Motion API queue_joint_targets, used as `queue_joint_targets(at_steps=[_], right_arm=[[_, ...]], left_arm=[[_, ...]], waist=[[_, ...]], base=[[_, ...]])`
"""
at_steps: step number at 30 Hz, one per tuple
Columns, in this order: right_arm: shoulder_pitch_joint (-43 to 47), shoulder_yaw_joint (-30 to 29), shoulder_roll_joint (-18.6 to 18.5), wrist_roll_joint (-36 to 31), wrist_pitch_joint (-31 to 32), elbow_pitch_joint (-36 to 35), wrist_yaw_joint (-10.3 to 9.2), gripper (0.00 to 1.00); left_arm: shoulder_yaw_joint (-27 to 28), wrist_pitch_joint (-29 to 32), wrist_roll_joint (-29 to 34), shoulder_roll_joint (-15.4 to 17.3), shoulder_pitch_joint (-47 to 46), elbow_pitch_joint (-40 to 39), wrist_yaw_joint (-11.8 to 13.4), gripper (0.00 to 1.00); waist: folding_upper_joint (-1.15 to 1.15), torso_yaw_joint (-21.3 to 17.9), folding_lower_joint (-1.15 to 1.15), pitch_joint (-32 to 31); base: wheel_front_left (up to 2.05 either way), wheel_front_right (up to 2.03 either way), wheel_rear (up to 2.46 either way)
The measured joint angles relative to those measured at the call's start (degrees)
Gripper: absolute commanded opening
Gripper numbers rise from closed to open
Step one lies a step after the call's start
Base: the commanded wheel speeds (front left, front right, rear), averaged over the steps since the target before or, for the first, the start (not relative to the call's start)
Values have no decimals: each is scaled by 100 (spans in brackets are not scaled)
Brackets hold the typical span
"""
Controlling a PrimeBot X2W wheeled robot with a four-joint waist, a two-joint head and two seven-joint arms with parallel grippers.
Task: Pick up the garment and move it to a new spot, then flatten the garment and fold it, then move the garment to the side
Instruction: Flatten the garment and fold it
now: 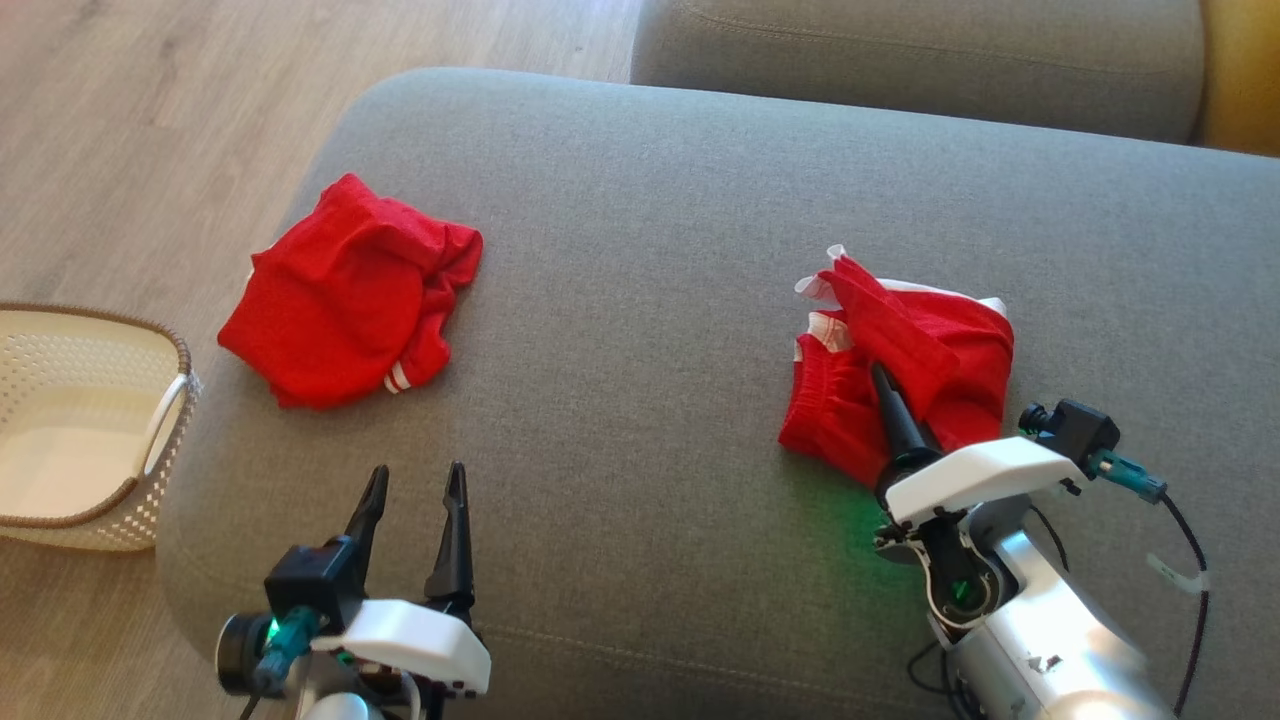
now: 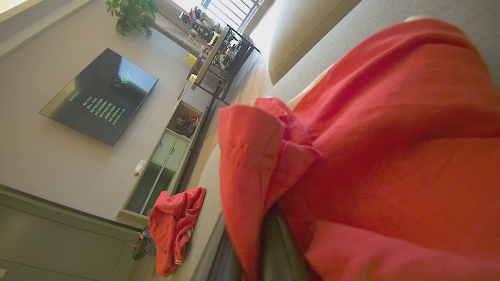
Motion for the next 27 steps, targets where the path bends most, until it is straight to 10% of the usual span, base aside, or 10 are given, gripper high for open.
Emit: queue_joint_targets(at_steps=[10,12,27], right_arm=[[9,468,-9,-151,0,-1,0,1],[9,525,-8,-276,0,66,0,100],[186,1025,-15,-1185,1,-448,0,100]], left_arm=[[-14,0,-1,0,1,7,7,100],[-21,0,-1,0,1,18,8,100],[-55,0,-57,0,1,55,32,100]], waist=[[0,31,0,-2],[0,32,0,-3],[0,30,0,-3]], base=[[0,0,0],[0,0,0],[0,0,0]])
